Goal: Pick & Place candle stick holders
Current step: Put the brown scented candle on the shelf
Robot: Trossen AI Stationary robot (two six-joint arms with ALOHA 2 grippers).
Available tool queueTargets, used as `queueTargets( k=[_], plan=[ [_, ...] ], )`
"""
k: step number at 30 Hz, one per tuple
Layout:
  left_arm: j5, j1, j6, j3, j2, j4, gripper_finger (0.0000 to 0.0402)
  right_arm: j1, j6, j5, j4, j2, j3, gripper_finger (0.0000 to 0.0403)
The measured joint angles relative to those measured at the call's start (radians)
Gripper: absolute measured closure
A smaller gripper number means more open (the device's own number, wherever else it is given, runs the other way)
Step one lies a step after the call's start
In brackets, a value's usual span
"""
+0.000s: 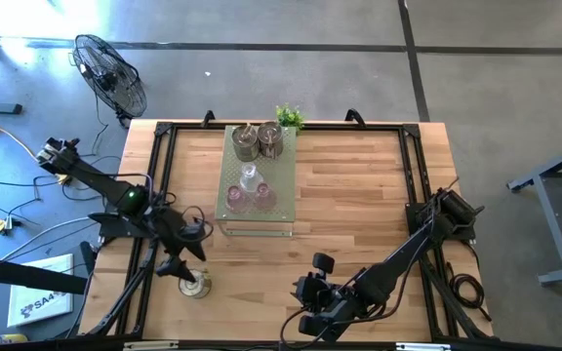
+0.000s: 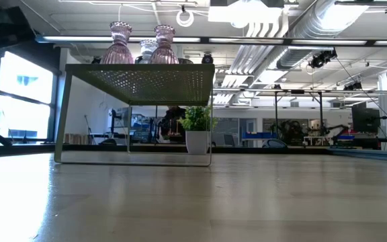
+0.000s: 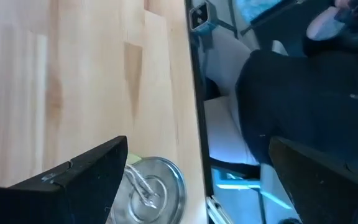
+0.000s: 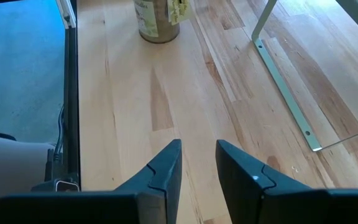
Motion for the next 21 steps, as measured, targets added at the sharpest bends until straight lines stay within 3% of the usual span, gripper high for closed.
queueTargets(
  k=[5, 9, 12, 18, 21],
  plan=[
    [-0.183, -0.105, 0.018, 0.055, 0.019, -0.094, 0.0018, 0.0, 0.001, 0.008, 0.0, 0.0, 0.0, 0.0309],
    [-0.408, -0.221, 0.026, 0.195, 0.097, -0.272, 0.0018, 0.0, 0.003, 0.007, 0.0, 0.0, 0.0, 0.0309],
    [-0.518, -0.321, 0.027, 0.332, 0.181, -0.407, 0.0018, 0.0, 0.003, 0.01, 0.0, 0.0, 0.0, 0.0309],
    [-0.631, -0.451, -0.062, 0.527, 0.41, -0.793, 0.0018, 0.0, 0.006, 0.013, 0.001, 0.0, 0.0, 0.0309],
    [-0.632, -0.485, -0.081, 0.555, 0.521, -0.882, 0.0018, 0.0, 0.007, 0.013, 0.001, 0.0, 0.0, 0.0309]
  ],
)
